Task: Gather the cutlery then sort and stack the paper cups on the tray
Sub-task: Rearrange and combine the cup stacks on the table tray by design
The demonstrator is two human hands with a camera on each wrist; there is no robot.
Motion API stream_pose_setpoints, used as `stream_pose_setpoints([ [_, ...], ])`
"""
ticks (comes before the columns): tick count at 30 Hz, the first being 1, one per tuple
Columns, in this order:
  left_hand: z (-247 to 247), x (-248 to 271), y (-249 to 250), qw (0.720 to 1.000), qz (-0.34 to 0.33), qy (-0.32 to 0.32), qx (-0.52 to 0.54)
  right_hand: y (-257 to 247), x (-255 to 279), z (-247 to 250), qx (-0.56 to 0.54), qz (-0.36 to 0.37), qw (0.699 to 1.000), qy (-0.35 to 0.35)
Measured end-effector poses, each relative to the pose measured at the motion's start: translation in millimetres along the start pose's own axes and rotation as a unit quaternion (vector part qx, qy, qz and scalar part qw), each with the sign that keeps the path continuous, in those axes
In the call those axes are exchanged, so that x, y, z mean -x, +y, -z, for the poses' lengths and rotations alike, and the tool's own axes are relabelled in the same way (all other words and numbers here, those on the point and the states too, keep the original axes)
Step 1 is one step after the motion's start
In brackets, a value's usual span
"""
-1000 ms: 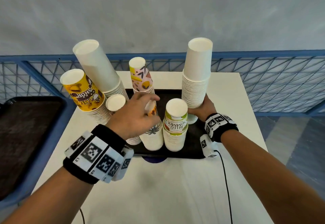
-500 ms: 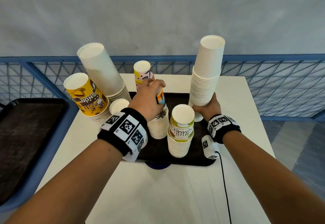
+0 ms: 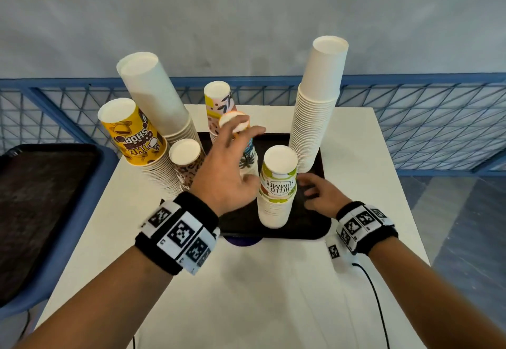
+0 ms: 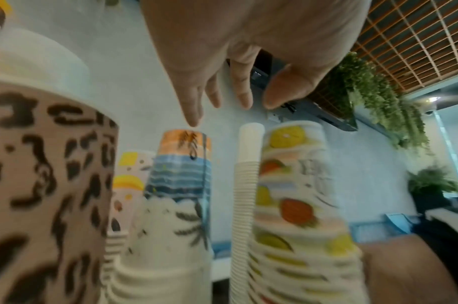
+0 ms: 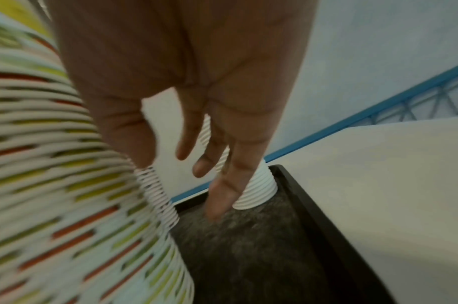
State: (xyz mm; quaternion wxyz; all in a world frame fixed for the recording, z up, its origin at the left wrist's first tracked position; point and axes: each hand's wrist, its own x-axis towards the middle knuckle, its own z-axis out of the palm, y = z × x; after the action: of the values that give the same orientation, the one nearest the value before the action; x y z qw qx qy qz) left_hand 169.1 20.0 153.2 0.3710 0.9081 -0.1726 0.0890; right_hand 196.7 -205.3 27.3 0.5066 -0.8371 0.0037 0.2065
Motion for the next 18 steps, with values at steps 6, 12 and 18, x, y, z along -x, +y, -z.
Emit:
stream_pose_setpoints([
  [6,-36,13,-4,0.994,0.055,-0.084,0.042,-1,14,-42,-0.035,0.024,0.999,-0.032],
  [12,-37,31,-19,0.994,0.101,0.031,0.033,-10,7,-82,-0.049,0.06,0.997,-0.02],
  [18,-36,32,-44,0.989,0.093,0.098,0.062,-7,-15,-49,-0.068,0.017,0.976,0.204],
])
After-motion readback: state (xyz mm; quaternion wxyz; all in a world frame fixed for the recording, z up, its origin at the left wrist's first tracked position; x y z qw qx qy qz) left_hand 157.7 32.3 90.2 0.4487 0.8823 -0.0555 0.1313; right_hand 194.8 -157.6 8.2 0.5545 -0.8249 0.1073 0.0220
